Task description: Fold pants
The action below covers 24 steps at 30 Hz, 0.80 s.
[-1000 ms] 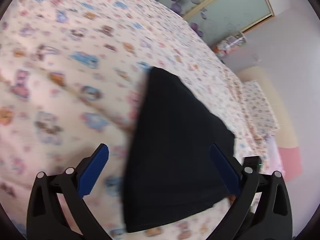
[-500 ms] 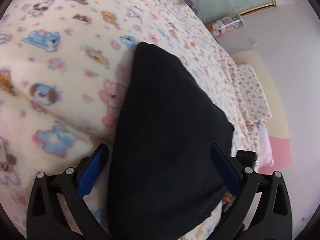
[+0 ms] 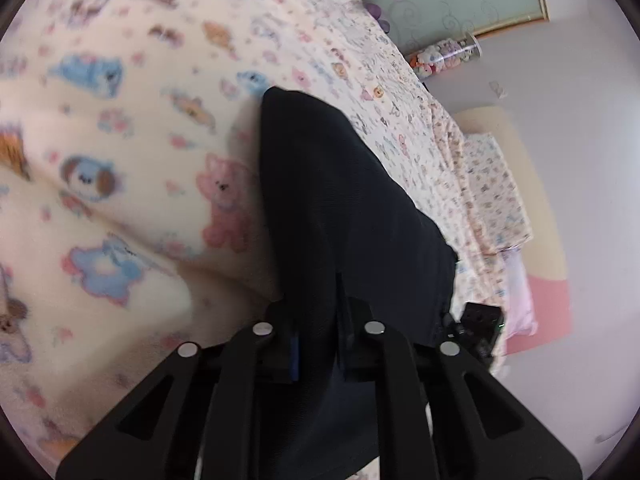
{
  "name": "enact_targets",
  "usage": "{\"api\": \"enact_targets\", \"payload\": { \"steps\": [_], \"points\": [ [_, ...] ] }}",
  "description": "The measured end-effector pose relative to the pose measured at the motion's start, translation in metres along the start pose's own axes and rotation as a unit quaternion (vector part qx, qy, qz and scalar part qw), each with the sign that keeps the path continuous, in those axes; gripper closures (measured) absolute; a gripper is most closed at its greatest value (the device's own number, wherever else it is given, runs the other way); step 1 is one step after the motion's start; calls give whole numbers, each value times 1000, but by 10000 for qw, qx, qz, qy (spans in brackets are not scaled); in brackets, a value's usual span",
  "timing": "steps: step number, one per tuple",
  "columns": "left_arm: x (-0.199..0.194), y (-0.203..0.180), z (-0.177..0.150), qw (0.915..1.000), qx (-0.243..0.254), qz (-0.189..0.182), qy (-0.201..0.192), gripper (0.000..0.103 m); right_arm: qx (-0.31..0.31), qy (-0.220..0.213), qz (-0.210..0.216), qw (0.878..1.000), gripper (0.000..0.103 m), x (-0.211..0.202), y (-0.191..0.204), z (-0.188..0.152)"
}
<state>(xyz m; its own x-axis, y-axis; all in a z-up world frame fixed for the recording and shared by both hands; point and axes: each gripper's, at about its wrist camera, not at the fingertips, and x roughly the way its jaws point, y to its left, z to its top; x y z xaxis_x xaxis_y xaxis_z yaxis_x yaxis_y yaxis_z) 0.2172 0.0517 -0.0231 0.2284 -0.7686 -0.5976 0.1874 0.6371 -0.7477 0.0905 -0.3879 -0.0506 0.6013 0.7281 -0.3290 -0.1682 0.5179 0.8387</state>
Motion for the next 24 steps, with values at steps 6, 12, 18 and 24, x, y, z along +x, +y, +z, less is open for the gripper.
{"api": "enact_targets", "payload": {
  "steps": [6, 12, 18, 24],
  "points": [
    [-17, -31, -15, 9980, 450, 122, -430, 94, -14, -206, 156, 9997, 71, -8, 9, 1],
    [-31, -63, -24, 9950, 773, 3, -638, 94, 155, -349, 357, 9986, 74, -13, 18, 6],
    [-28, -86, -21, 9929, 882, -18, -799, 94, 260, -588, 352, 9973, 76, -19, 27, 27],
    [-11, -110, -2, 9889, 983, -120, -1105, 94, 380, -1007, 265, 9938, 77, -32, 25, 62]
  ]
}}
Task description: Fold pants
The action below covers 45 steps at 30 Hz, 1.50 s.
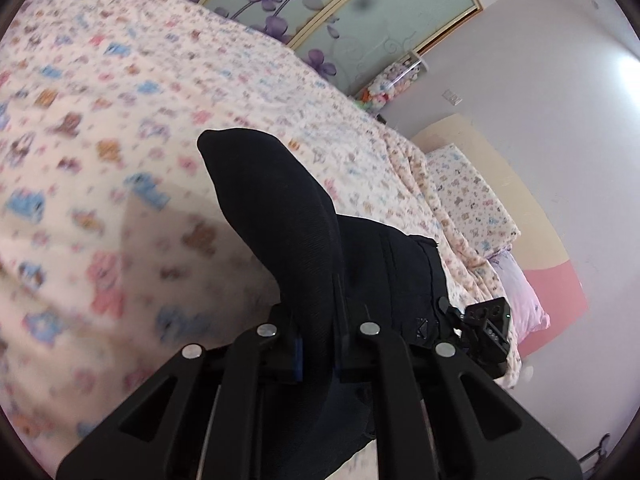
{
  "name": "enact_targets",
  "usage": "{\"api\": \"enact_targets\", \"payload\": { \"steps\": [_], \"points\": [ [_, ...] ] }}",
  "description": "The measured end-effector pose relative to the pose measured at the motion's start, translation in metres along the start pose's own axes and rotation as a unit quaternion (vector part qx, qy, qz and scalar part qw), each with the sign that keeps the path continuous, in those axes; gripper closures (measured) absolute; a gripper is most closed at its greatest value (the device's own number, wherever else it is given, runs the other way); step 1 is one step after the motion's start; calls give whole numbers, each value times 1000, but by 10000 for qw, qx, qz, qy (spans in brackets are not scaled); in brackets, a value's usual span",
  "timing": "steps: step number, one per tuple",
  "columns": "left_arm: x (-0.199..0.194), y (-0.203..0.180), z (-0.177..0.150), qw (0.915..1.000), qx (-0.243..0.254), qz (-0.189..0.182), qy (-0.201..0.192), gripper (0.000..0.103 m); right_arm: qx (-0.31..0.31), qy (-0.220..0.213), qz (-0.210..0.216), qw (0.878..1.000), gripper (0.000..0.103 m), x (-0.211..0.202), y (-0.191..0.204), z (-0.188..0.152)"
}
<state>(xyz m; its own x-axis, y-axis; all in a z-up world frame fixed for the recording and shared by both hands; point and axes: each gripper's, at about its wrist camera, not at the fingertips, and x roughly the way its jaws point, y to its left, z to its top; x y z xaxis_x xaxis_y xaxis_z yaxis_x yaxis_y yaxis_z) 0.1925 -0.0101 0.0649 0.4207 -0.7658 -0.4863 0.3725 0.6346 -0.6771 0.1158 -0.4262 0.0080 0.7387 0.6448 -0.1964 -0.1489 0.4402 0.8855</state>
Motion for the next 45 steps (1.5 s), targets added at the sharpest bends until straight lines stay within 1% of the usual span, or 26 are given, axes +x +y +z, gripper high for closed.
{"api": "enact_targets", "payload": {
  "steps": [4, 6, 8, 11, 12, 14, 16, 17, 18, 19, 20, 21, 23, 25, 26, 28, 29, 30, 32, 33, 34, 36, 39, 41, 43, 45],
  "points": [
    [24, -10, 18, 9997, 91, 34, -202, 94, -138, -272, -77, 9995, 77, 0, 1, 25],
    [37, -10, 23, 9996, 118, 64, -260, 94, -103, -337, -131, 9993, 77, 1, -8, 31],
    [55, -5, 25, 9995, 108, 185, -220, 94, -64, -369, -310, 9988, 77, 5, -23, 33],
    [80, 16, 19, 9985, -94, 528, -132, 94, 127, -316, -617, 9975, 77, 12, -50, 30],
    [83, 23, 17, 9980, -204, 566, -170, 93, 215, -345, -694, 9968, 77, 12, -62, 28],
    [86, 43, 13, 9973, -465, 535, -210, 92, 386, -380, -595, 9968, 77, 9, -75, 24],
    [85, 50, 9, 9969, -476, 568, -262, 89, 318, -385, -677, 9965, 75, 9, -74, 21],
    [84, 50, 9, 9965, -478, 613, -292, 84, 266, -379, -757, 9961, 73, 10, -71, 21],
    [82, 50, 9, 9956, -498, 715, -355, 76, 203, -354, -948, 9947, 67, 11, -67, 20],
    [78, 49, 7, 9944, -537, 811, -420, 69, 177, -337, -1084, 9934, 56, 11, -64, 20],
    [73, 49, 8, 9926, -598, 924, -516, 53, 149, -337, -1239, 9916, 52, 9, -61, 19],
    [66, 49, 8, 9912, -630, 991, -615, 45, 115, -366, -1332, 9903, 47, 5, -60, 20],
    [47, 47, 10, 9869, -573, 1264, -824, 42, 44, -567, -1442, 9879, 47, -9, -52, 17],
    [27, 38, 12, 9803, -408, 1614, -1066, 35, -7, -987, -1613, 9820, 47, -31, -44, 16],
    [16, 33, 11, 9771, -306, 1732, -1198, 28, -127, -1168, -1638, 9795, 47, -40, -36, 13],
    [0, 12, 6, 9745, 34, 1731, -1429, 18, -535, -1304, -1570, 9775, 47, -49, -13, 7],
    [-3, -2, 2, 9743, 269, 1696, -1458, 8, -736, -1286, -1496, 9776, 47, -48, -2, 5],
    [-3, -17, -1, 9732, 524, 1707, -1450, 2, -976, -1185, -1368, 9786, 47, -43, 12, 3],
    [3, -46, -14, 9698, 1126, 1645, -1406, 2, -1279, -961, -1226, 9795, 36, -30, 34, -6],
    [9, -55, -16, 9689, 1288, 1638, -1332, 2, -1391, -835, -1215, 9792, 28, -22, 42, -11],
    [18, -64, -19, 9679, 1444, 1647, -1229, 2, -1439, -746, -1176, 9797, 28, -17, 46, -15],
    [31, -74, -28, 9679, 1549, 1644, -1099, 2, -1479, -587, -1122, 9809, 28, -5, 52, -20],
    [50, -72, -39, 9716, 1537, 1547, -921, 2, -1410, -450, -1190, 9818, 28, 3, 45, -26],
    [67, -59, -42, 9733, 1358, 1704, -718, 2, -1324, -356, -1324, 9817, 28, 10, 36, -27],
    [84, -39, -45, 9728, 1103, 1985, -454, 2, -1225, -247, -1535, 9802, 28, 14, 18, -31],
    [99, -22, -48, 9754, 975, 1963, -212, 2, -1271, -262, -1524, 9798, 28, 14, 6, -36]
  ]
}}
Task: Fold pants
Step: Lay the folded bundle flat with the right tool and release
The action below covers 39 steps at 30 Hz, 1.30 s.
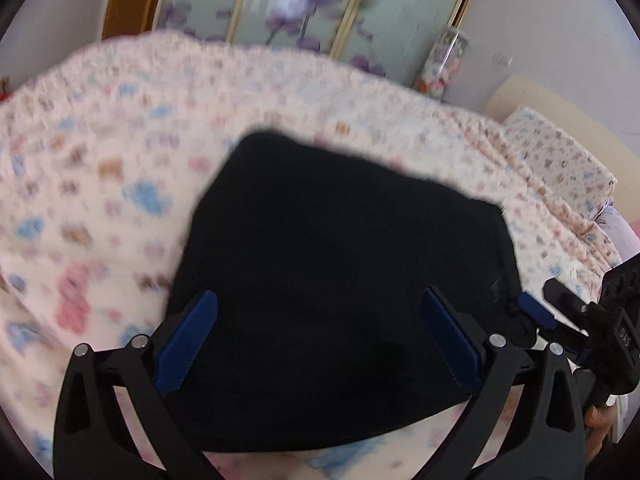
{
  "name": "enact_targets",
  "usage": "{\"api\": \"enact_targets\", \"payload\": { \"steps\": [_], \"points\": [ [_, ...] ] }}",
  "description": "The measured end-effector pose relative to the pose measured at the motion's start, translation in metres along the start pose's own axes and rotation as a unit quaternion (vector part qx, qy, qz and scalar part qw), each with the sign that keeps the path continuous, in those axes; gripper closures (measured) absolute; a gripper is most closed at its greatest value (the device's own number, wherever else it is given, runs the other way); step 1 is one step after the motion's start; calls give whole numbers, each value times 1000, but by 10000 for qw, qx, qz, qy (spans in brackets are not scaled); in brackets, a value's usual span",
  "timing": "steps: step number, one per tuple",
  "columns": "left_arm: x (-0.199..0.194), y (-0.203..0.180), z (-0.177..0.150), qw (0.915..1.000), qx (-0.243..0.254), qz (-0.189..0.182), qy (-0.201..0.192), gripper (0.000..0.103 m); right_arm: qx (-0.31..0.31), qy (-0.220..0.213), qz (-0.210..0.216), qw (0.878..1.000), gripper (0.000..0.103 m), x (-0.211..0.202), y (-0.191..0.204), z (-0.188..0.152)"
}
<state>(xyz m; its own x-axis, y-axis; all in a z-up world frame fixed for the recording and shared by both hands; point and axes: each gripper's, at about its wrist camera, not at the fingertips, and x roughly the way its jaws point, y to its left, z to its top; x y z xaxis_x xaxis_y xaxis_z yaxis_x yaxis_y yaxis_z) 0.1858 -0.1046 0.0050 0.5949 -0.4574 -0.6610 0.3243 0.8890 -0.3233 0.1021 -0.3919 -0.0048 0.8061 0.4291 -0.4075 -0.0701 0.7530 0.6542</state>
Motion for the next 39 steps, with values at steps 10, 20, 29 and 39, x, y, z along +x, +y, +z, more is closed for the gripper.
{"api": "enact_targets", "payload": {
  "steps": [10, 20, 29, 39],
  "points": [
    [2, -8, -7, 9985, 316, 417, -148, 2, -146, -204, 93, 9996, 28, -10, 8, -4],
    [-19, -42, -31, 9873, 1064, 1095, -437, 2, -430, 108, 39, 9990, 22, -12, 28, -28],
    [-17, -37, -39, 9847, 1059, 1291, -503, 2, -342, 37, 130, 9993, 17, -22, 29, -29],
    [-89, -65, -75, 9685, 1482, 1568, -1243, 2, -1379, -529, -1040, 9835, 1, -74, 79, -70]
  ]
}}
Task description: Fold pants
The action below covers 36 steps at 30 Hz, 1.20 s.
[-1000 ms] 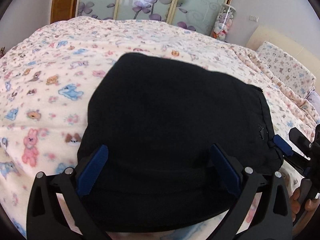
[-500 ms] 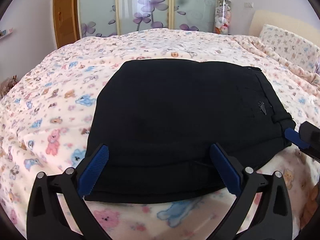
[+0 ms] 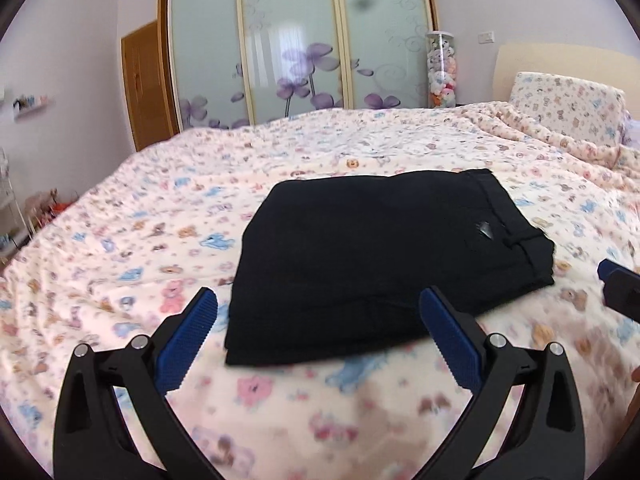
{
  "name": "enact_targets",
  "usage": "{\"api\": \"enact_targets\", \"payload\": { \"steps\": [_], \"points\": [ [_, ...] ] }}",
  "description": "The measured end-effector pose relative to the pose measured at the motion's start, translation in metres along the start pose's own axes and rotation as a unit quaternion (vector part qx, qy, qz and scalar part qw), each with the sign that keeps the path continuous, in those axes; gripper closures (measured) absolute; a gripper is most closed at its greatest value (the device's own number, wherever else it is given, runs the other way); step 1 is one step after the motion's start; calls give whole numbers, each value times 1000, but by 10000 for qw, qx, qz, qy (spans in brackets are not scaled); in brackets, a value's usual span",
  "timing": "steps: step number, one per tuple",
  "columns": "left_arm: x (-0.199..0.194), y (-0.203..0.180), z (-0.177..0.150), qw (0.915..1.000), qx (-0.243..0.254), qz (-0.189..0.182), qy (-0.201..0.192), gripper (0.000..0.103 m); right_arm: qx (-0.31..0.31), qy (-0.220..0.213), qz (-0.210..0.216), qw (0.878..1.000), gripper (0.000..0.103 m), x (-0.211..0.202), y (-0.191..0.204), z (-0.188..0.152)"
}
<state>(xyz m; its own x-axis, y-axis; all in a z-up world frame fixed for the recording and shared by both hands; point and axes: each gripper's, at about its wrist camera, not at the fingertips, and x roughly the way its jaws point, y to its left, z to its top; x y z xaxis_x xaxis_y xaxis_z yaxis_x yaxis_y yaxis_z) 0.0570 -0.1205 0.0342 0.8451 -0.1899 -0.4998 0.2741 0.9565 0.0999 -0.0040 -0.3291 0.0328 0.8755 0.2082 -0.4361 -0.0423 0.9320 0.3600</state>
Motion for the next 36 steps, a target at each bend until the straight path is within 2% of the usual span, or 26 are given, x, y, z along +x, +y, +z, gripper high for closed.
{"api": "enact_targets", "payload": {
  "steps": [7, 11, 14, 20, 25, 36],
  "points": [
    [-38, 1, -28, 9995, 65, 294, -125, 2, -174, -83, -861, 9961, 1, -12, 17, -24],
    [-51, 11, -47, 9978, -197, 634, -13, 2, -418, -80, -1150, 9925, 1, -12, 29, -38],
    [-52, 27, -59, 9969, -572, 540, -38, 2, -574, -103, -1515, 9867, 1, -12, 38, -46],
    [-45, 43, -66, 9942, -1008, 313, 205, 2, -792, -142, -1596, 9839, 1, -8, 53, -61],
    [-44, 39, -68, 9951, -930, 252, 203, 2, -1161, -300, -1944, 9736, 1, -7, 68, -72],
    [-50, 31, -66, 9975, -686, 148, 36, 2, -920, -158, -2090, 9735, 1, -4, 57, -76]
  ]
}}
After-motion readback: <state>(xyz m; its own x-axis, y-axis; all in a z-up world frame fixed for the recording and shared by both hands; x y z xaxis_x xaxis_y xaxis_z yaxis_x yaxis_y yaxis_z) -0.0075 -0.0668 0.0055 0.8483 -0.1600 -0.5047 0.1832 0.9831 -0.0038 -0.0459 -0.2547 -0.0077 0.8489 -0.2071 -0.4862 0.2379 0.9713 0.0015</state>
